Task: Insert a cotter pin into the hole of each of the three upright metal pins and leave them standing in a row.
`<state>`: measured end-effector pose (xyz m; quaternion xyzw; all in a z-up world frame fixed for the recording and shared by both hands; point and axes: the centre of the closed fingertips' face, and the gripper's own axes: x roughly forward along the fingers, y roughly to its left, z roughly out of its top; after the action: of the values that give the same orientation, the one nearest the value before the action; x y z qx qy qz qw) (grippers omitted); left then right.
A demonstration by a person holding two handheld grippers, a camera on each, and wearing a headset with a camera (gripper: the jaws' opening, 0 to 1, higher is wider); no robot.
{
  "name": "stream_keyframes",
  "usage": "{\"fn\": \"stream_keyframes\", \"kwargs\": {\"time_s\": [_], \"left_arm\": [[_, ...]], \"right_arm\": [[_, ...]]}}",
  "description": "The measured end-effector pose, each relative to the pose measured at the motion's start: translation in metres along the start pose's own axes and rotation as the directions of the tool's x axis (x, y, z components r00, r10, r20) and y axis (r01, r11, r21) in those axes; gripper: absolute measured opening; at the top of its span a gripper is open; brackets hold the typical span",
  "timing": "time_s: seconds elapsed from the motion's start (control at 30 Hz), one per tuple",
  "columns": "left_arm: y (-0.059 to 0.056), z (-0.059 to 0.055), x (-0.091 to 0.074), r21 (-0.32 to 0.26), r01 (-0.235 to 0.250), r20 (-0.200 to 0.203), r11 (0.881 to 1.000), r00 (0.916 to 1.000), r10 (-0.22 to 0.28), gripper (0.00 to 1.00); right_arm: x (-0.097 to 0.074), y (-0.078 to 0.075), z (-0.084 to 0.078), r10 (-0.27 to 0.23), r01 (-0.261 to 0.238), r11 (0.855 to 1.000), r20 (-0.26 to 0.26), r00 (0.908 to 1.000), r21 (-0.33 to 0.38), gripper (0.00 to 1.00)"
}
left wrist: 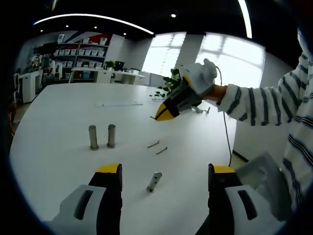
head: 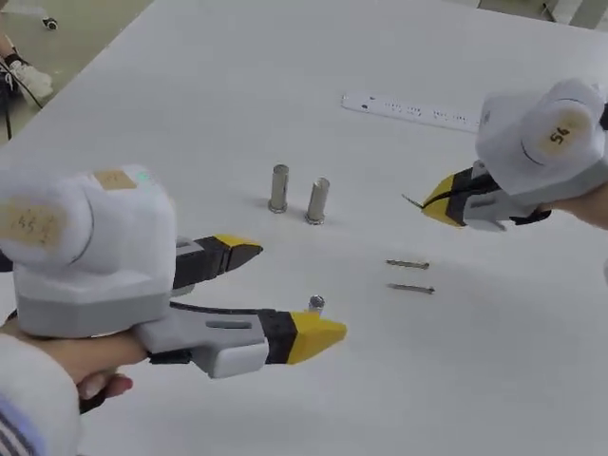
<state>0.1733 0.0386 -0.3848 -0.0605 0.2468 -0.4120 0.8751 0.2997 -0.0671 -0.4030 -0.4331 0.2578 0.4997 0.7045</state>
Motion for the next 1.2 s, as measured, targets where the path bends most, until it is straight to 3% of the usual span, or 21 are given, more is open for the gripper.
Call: {"fn": "stream_keyframes", "kwargs": {"time_s": [0.1, 0.27, 0.43, 0.57, 0.67, 0.77, 0.97, 1.2], "left_arm": [[-0.004, 0.004, 0.006, -0.003, 0.026, -0.006, 1.000, 0.9997, -0.026, 0.65], [-0.006, 0.020, 0.016, -0.040, 0.058, 0.032, 0.998, 0.9979, -0.057, 0.60], [-0.010, 0.034, 0.023, -0.028, 0.078, 0.047, 0.997, 0.9959, -0.077, 0.58], [-0.014, 0.049, 0.027, -0.066, 0.112, 0.081, 0.992, 0.9910, -0.107, 0.52], [-0.018, 0.060, 0.030, -0.124, 0.150, 0.122, 0.981, 0.9833, -0.135, 0.45], [-0.019, 0.068, 0.031, -0.140, 0.161, 0.146, 0.977, 0.9793, -0.140, 0.43], [-0.018, 0.067, 0.033, -0.177, 0.167, 0.129, 0.970, 0.9809, -0.146, 0.35], [-0.021, 0.061, 0.034, -0.252, 0.196, 0.109, 0.948, 0.9788, -0.173, 0.21]], "right_arm": [[-0.011, 0.001, 0.008, -0.039, 0.039, 0.999, 0.048, 0.9981, 0.000, 0.00], [-0.032, 0.015, 0.026, -0.097, 0.100, 0.994, 0.088, 0.9914, -0.034, 0.00], [-0.040, 0.019, 0.040, -0.115, 0.120, 0.992, 0.139, 0.9835, -0.025, 0.00], [-0.050, 0.027, 0.055, -0.136, 0.144, 0.989, 0.176, 0.9749, -0.032, 0.00], [-0.054, 0.035, 0.063, -0.134, 0.141, 0.990, 0.199, 0.9709, -0.020, 0.00], [-0.053, 0.042, 0.066, -0.133, 0.142, 0.989, 0.204, 0.9699, -0.032, 0.00], [-0.048, 0.059, 0.075, -0.119, 0.137, 0.988, 0.214, 0.9696, -0.071, 0.00], [-0.048, 0.070, 0.082, -0.115, 0.142, 0.984, 0.217, 0.9694, -0.112, 0.00]]}}
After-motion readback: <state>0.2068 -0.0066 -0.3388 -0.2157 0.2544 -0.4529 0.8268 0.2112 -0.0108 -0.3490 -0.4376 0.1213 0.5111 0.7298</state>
